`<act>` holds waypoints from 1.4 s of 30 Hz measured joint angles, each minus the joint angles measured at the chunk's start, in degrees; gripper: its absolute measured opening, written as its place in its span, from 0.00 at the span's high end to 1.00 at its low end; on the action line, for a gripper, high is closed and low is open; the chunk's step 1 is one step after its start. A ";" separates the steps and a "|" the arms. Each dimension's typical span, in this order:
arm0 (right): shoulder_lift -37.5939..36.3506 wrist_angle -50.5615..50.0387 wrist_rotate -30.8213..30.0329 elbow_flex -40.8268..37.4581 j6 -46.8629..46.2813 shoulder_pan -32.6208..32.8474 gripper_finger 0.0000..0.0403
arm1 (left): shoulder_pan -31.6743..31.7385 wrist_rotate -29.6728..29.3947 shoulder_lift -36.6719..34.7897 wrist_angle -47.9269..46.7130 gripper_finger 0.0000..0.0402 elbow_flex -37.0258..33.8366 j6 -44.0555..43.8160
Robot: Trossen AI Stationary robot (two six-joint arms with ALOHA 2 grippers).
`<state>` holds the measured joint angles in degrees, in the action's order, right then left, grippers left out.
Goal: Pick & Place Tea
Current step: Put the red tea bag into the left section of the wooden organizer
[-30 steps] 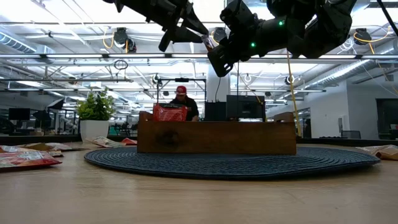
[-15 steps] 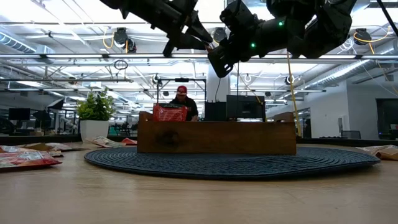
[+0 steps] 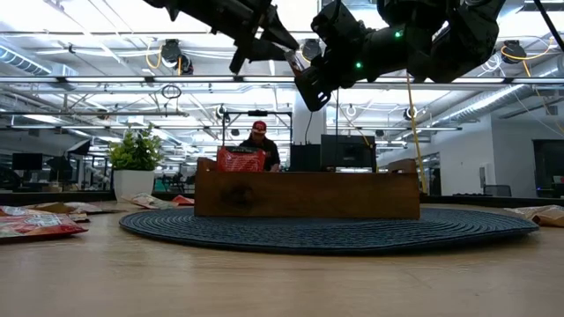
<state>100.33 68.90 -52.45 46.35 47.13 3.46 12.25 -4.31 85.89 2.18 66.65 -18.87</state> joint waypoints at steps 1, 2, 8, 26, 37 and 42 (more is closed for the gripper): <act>0.00 0.00 0.00 0.00 -0.01 0.00 1.00 | 0.00 0.00 -0.04 -0.22 0.70 0.01 0.26; 0.00 -0.02 0.00 0.00 -0.14 0.00 1.00 | 0.00 -0.01 0.00 -0.53 0.70 0.01 0.32; 0.00 -0.26 0.02 0.00 -1.00 0.00 1.00 | 0.00 -0.01 0.11 -0.63 0.70 -0.01 0.34; -0.13 0.20 0.14 0.10 -4.56 2.34 0.95 | -2.25 -1.92 -4.16 -6.09 0.99 -0.08 20.67; -3.43 -2.38 -3.40 -0.42 -12.02 9.89 0.93 | -14.08 -3.25 -12.67 -33.36 1.00 0.01 33.77; -5.25 -3.91 -5.15 -0.40 -11.76 12.89 0.93 | -20.91 -3.15 -9.89 -39.84 1.00 -0.06 30.03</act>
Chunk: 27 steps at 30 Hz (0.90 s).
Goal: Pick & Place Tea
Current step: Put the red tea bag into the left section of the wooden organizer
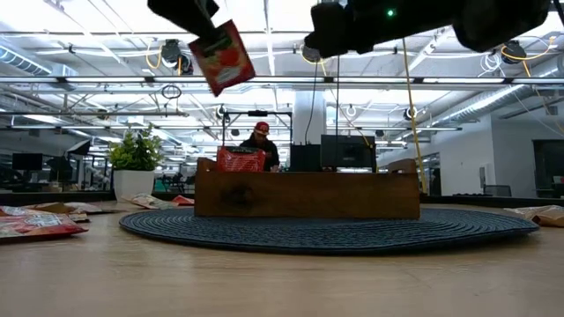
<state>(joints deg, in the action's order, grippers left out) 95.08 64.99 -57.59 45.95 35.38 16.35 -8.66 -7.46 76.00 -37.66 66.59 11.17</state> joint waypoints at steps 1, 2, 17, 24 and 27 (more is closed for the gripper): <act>-0.18 -0.39 -0.26 -0.04 0.00 0.27 0.93 | -0.79 0.00 0.91 -0.81 1.00 0.00 -0.57; -0.36 -0.59 -0.27 -0.02 -0.17 0.36 0.93 | -1.16 0.01 2.06 -0.73 1.00 0.00 -1.09; -0.95 -3.15 -2.39 -0.02 -0.68 0.16 0.93 | 4.23 4.82 16.44 3.53 1.00 0.02 -1.34; -0.95 -4.18 -2.37 -0.02 -0.68 0.16 0.93 | 5.69 4.68 19.70 4.38 1.00 0.02 -2.34; -0.95 -4.13 -2.38 -0.02 -0.68 0.16 0.93 | 6.12 4.60 20.94 4.36 1.00 0.02 -2.62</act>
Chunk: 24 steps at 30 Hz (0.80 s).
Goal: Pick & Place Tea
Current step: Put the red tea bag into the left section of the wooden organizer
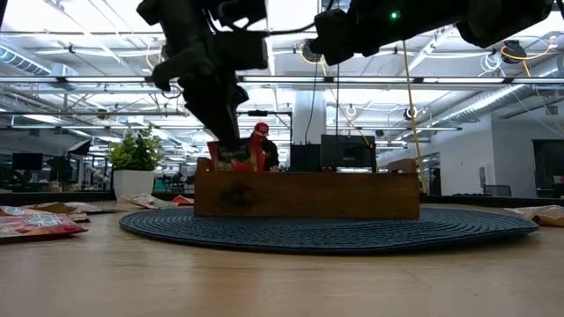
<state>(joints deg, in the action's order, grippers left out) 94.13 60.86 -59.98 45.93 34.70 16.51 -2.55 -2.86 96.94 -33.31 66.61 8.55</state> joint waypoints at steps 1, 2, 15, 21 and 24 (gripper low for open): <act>0.00 -0.11 0.01 0.00 0.00 0.00 0.93 | 0.02 -0.06 0.22 0.00 1.00 0.00 0.05; 0.00 -0.32 0.01 0.00 0.00 0.00 0.93 | 0.02 -0.21 0.32 0.14 1.00 0.00 0.05; 0.00 -1.16 0.00 0.00 0.00 0.07 0.93 | -0.20 -4.66 0.40 0.36 0.95 0.00 -2.13; 0.00 -1.18 0.01 0.00 0.00 0.07 0.93 | -0.17 -7.71 0.40 0.38 0.94 0.00 -3.81; 0.00 -1.18 0.01 0.00 0.00 0.07 0.93 | -0.17 -7.73 0.40 0.38 0.91 0.00 -4.29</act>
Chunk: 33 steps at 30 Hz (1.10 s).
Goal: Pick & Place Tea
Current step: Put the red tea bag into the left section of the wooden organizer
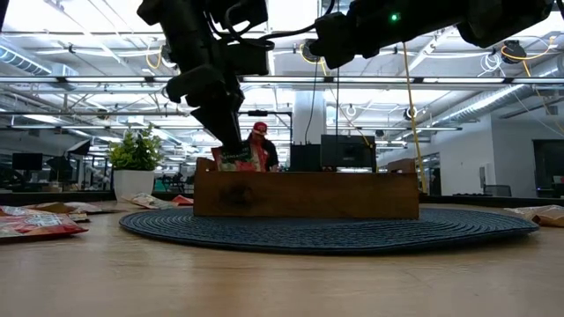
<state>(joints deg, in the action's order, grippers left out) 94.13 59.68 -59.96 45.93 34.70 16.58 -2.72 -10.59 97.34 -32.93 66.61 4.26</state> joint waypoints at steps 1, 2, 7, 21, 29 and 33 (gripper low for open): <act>0.00 0.00 0.00 0.00 0.00 0.00 0.93 | 0.00 0.00 0.00 0.00 0.89 0.00 -0.15; 0.01 0.00 0.00 0.00 0.00 0.00 0.93 | 0.00 0.00 0.00 -0.02 0.87 0.00 -0.32; 0.02 0.00 0.00 0.00 0.00 0.00 0.93 | 0.02 -0.06 -0.02 -0.02 0.72 0.00 -0.20; 0.03 -0.02 0.11 0.00 2.14 0.00 0.93 | 11.30 -13.99 -11.21 -14.04 0.54 0.35 -4.61; 0.04 -2.66 0.08 0.00 2.10 0.04 0.93 | 27.58 3.06 -7.74 -15.40 0.54 -0.55 -2.69; 0.04 -3.45 0.13 0.00 2.05 0.03 0.93 | 31.93 6.67 -4.01 -15.60 0.54 -0.57 -1.39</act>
<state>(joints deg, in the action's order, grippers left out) 94.17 56.23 -59.83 45.93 36.75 16.61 29.21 -3.92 93.33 -48.52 66.04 2.87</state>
